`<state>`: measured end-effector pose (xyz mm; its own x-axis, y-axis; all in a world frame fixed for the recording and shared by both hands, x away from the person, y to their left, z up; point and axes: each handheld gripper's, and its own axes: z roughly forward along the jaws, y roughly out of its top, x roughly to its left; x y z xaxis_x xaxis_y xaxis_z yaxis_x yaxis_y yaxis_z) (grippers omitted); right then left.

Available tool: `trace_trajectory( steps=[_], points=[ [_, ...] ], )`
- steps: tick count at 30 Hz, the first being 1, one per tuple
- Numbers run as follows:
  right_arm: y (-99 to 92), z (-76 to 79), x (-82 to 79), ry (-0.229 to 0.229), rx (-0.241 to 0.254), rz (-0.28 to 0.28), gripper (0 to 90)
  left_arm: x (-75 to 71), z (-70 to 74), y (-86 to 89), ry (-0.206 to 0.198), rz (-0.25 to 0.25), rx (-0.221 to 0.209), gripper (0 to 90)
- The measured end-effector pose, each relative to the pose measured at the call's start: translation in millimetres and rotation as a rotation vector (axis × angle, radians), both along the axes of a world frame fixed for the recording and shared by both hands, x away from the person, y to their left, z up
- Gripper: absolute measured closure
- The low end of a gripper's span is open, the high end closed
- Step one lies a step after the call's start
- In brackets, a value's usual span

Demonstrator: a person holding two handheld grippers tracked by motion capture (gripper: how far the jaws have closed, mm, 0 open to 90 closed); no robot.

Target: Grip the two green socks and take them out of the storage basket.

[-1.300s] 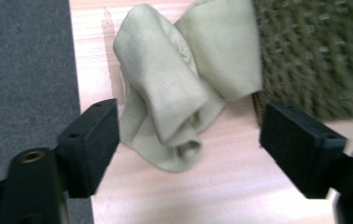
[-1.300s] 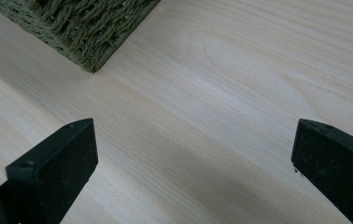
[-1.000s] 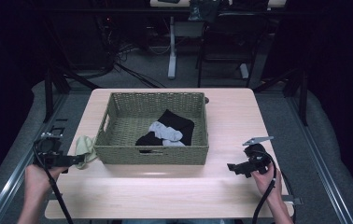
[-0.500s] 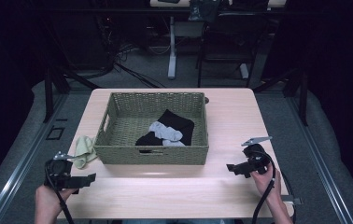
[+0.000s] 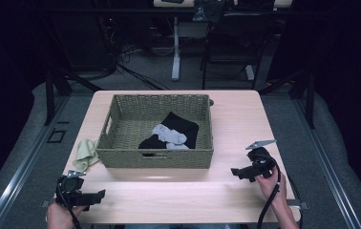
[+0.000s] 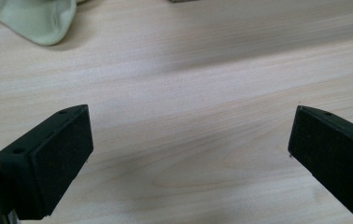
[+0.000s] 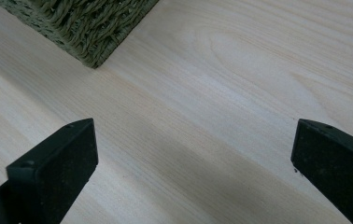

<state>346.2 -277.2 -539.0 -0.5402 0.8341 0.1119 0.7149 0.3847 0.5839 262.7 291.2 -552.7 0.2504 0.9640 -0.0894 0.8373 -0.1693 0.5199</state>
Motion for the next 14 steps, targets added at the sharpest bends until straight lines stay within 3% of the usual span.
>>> trace_trajectory(
  steps=[2, 4, 7, 14],
  points=[
    [0.2, -0.5, 0.1, 0.001, -0.001, 0.000, 0.0, -1.1, -7.2, -3.6, -0.004, 0.019, -0.015, 0.0],
    [0.0, -0.9, 0.4, 0.002, 0.004, -0.002, 0.0, -1.5, -10.7, -9.7, 0.021, -0.013, -0.004, 0.0],
    [-0.4, -0.4, 0.3, -0.001, 0.004, -0.002, 0.0, -2.0, -8.9, -12.8, 0.003, -0.025, 0.022, 0.0],
    [-0.6, -1.3, 1.0, 0.002, 0.000, 0.000, 0.2, -1.6, -8.5, -8.1, -0.019, -0.013, -0.006, 0.0]
  ],
)
